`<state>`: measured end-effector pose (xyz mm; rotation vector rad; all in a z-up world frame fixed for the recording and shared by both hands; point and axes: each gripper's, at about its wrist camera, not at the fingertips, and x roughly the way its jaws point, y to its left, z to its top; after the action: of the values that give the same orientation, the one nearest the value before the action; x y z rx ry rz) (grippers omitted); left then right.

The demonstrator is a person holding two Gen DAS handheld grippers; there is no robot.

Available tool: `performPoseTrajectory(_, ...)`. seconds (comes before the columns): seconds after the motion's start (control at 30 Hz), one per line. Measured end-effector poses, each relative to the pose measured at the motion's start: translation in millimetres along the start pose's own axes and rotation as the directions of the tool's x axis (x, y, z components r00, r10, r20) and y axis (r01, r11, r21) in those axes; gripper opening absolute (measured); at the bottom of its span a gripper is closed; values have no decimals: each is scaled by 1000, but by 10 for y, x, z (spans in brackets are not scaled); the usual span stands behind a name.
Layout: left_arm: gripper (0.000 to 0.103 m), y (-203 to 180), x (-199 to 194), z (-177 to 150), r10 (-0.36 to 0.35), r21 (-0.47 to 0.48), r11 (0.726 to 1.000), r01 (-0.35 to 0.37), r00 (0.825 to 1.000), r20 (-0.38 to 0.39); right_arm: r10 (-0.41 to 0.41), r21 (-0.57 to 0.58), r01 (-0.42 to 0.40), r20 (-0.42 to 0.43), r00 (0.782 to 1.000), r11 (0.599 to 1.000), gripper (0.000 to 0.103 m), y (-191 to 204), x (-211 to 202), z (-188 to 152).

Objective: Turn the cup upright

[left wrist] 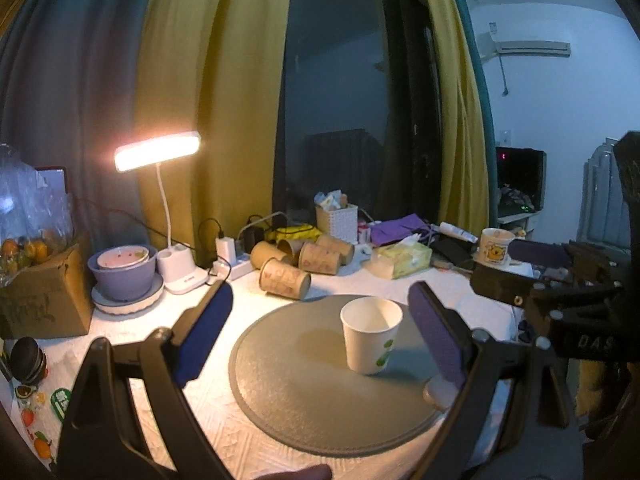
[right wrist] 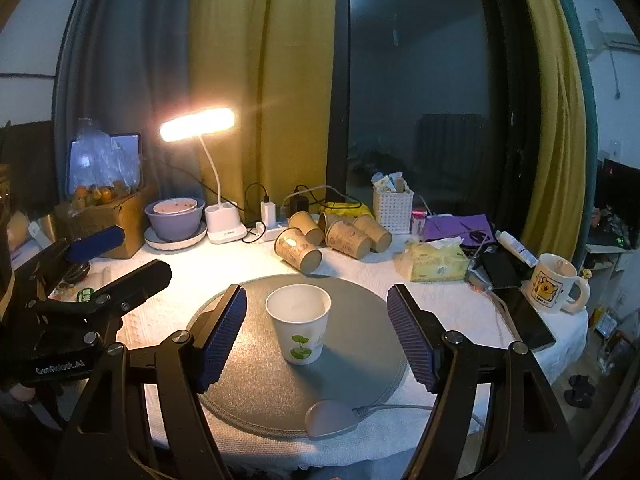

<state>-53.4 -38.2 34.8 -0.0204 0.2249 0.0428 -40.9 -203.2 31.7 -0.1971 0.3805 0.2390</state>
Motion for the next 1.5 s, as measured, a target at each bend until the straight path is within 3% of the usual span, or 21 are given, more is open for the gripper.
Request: performPoseTrajectory(1.5, 90, -43, 56, -36, -21, -11, 1000, 21, 999, -41, 6, 18, -6, -31, 999, 1000, 76, -37, 81, -71)
